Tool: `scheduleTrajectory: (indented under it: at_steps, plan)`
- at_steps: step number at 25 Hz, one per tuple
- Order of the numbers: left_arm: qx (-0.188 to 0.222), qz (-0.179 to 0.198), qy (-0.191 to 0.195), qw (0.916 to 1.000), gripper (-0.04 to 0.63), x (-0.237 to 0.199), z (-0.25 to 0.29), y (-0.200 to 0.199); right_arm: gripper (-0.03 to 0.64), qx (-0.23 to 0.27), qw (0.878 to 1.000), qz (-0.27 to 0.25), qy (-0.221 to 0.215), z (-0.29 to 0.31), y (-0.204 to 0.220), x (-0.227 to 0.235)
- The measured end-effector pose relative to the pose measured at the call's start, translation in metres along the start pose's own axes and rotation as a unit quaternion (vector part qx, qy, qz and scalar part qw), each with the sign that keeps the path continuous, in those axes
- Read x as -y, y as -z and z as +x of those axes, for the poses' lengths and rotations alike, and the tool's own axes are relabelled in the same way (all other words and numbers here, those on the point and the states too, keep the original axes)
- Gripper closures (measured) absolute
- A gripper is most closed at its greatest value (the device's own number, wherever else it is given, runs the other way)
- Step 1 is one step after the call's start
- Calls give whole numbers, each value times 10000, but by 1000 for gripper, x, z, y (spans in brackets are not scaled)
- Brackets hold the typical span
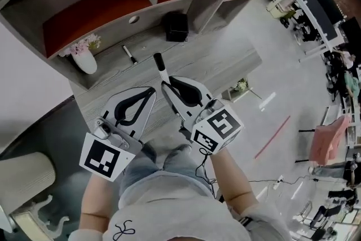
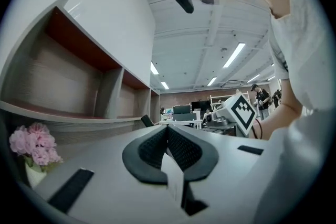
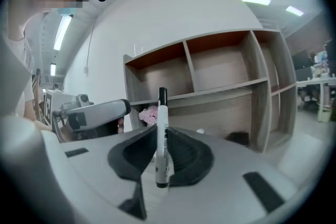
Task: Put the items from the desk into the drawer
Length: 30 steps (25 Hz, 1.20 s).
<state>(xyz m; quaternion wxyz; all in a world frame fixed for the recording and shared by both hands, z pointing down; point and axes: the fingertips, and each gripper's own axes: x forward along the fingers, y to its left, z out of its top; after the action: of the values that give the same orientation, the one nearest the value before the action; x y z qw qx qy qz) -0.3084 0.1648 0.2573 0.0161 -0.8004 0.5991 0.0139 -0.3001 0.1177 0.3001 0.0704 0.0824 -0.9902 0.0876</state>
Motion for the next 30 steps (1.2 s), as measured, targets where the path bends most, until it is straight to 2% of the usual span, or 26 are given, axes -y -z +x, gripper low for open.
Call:
scheduleTrajectory:
  at_steps: [9,17,25,30]
  plan:
    - [82,-99,742,9972,586,101,92,1,546,228,9973,-1,704,-119,-5,72]
    - [168,-83,1155,9931,586,206,170,4,546,346,9927,-15,1157,-239,3,136]
    - [210,-97,1388,9901,586,269,215,7,546,429,9883,44,1460,-310,15,178]
    - [23,-111,1566,9876,586,288,236,17,546,446,9842,226,1699,-334,30,203]
